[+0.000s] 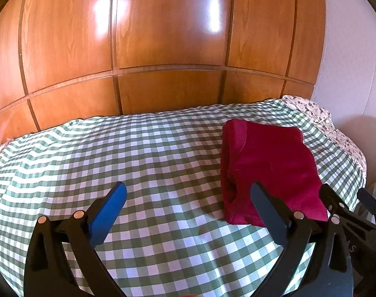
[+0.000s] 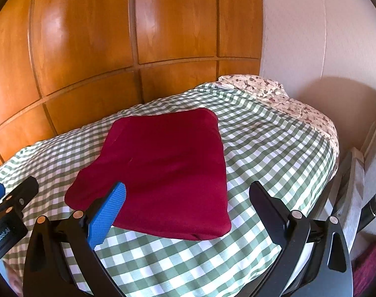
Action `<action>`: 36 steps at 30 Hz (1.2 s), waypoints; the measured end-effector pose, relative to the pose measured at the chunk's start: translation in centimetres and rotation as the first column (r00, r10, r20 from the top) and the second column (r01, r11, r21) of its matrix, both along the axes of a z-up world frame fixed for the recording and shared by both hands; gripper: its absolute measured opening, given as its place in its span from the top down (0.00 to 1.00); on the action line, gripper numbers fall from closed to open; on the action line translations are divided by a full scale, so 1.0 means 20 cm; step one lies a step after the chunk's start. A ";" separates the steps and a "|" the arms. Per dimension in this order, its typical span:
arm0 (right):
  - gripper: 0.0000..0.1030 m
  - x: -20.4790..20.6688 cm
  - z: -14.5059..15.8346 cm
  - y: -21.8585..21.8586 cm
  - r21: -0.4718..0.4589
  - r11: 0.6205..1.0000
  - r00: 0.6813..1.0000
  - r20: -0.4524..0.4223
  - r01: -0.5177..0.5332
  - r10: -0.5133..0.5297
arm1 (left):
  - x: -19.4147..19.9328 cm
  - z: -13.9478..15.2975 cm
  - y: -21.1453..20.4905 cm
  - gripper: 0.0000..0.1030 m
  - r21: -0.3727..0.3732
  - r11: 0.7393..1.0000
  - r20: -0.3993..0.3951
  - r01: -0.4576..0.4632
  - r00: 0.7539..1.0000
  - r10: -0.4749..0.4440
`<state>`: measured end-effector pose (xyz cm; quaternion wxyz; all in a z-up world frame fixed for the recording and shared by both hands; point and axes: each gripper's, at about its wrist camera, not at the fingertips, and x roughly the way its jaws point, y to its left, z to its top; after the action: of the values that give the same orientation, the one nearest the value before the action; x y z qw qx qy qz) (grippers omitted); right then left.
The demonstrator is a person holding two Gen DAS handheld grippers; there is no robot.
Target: Fold small clothes
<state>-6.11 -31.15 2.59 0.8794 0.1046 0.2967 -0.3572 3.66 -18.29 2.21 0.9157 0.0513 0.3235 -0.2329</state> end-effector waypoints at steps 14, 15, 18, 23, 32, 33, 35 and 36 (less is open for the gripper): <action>0.04 0.01 -0.01 0.03 0.000 1.000 1.000 -0.005 -0.014 0.014 | 0.00 0.01 0.01 0.03 -0.012 1.000 -0.011 -0.011 1.000 0.011; 0.04 0.01 -0.01 0.03 0.002 1.000 1.000 -0.004 -0.015 0.015 | -0.01 0.02 0.01 0.03 -0.011 1.000 -0.009 -0.011 1.000 0.011; 0.04 0.01 -0.01 0.03 0.008 1.000 1.000 0.000 -0.015 0.015 | -0.02 0.02 -0.01 0.03 -0.007 1.000 -0.004 -0.009 1.000 0.009; 0.04 0.01 -0.01 0.03 0.011 1.000 1.000 0.005 -0.012 0.012 | -0.03 0.03 -0.02 0.03 -0.005 1.000 0.000 -0.007 1.000 0.007; 0.04 0.01 -0.01 0.03 0.014 1.000 1.000 0.007 -0.012 0.012 | -0.05 0.05 -0.03 0.03 -0.005 1.000 0.014 -0.004 1.000 0.004; 0.04 0.00 -0.01 0.03 0.015 1.000 1.000 0.007 -0.009 0.009 | -0.05 0.06 -0.03 0.03 -0.005 1.000 0.018 -0.002 1.000 0.003; 0.04 0.01 -0.01 0.03 0.022 1.000 1.000 0.005 -0.009 0.009 | -0.06 0.07 -0.02 0.03 -0.010 1.000 0.025 -0.002 1.000 0.002; 0.04 0.01 -0.01 0.04 0.023 1.000 1.000 0.004 -0.010 0.010 | -0.06 0.08 -0.02 0.03 -0.017 1.000 0.027 -0.002 1.000 0.003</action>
<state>-5.90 -30.45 2.32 0.8805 0.1137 0.2998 -0.3492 2.41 -18.67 3.75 0.9207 0.0461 0.3091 -0.2339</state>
